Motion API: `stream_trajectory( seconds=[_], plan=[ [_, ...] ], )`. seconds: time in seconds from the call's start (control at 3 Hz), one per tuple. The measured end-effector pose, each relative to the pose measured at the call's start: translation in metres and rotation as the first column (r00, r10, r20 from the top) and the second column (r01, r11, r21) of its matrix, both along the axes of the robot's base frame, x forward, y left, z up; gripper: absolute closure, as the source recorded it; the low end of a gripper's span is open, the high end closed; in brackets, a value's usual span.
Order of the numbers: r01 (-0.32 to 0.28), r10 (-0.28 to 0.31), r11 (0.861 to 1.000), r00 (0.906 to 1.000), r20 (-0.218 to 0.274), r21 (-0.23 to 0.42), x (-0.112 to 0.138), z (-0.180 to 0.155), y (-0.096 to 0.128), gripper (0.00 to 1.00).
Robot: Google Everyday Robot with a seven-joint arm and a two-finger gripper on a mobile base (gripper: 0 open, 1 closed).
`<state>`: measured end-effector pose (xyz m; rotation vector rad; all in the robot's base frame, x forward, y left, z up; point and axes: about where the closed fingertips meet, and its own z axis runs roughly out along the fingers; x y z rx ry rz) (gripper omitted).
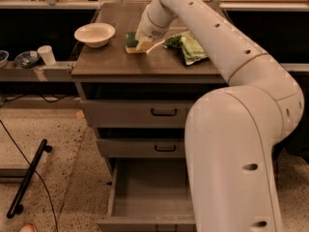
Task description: Place sponge into bottom drawer
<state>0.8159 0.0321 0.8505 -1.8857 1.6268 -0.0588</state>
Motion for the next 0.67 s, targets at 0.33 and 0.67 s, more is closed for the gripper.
stream_trajectory(
  seconds=[0.33, 0.67],
  plan=[
    [-0.035, 0.035, 0.999, 0.9994, 0.001, 0.029, -0.005, 0.0, 0.005, 0.91],
    [-0.111, 0.109, 0.99, 0.9936, 0.032, 0.085, -0.02, 0.013, 0.012, 1.0]
  ],
)
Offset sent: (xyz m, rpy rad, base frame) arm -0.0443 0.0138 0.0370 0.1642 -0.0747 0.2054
